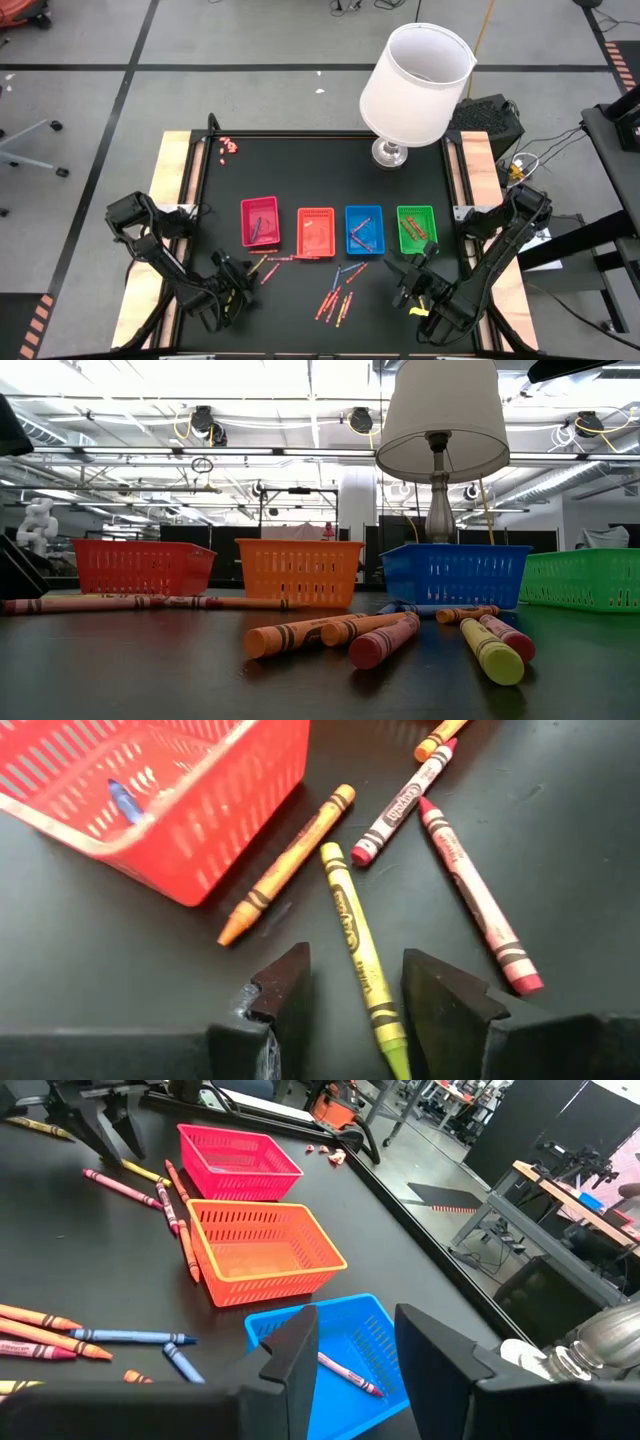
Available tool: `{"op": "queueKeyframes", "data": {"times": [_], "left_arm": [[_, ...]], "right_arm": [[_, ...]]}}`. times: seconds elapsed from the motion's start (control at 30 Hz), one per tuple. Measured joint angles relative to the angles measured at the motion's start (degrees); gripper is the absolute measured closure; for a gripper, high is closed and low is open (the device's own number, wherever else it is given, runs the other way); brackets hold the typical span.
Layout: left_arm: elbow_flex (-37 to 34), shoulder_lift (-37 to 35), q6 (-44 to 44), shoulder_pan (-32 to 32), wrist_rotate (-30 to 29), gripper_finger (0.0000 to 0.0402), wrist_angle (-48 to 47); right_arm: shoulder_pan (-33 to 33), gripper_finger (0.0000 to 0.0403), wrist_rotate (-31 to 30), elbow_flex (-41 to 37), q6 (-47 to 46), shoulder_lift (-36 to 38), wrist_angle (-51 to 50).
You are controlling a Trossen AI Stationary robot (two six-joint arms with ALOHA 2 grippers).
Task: Sort crayons
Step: Put the yellow crayon into the orange bin
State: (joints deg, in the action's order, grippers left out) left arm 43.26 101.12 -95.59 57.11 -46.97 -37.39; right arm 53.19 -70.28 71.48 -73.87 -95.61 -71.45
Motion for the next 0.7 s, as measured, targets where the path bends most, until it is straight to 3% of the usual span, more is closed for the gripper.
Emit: {"op": "queueKeyframes", "data": {"times": [0.1,0.5,0.7], "left_arm": [[-1.2,0.0,0.1,0.0,1.1,0.0256,2.8],[-3.0,-0.2,0.3,-0.1,2.0,0.0385,5.1],[-2.1,-0.1,0.3,-0.1,2.2,0.0389,3.9]], "right_arm": [[0.0,0.0284,0.0,0.0,0.0,0.0,0.0],[0.0,0.0284,0.1,0.0,0.0,0.0,0.1],[0.0,0.0284,0.1,0.0,0.0,0.0,0.1]]}}
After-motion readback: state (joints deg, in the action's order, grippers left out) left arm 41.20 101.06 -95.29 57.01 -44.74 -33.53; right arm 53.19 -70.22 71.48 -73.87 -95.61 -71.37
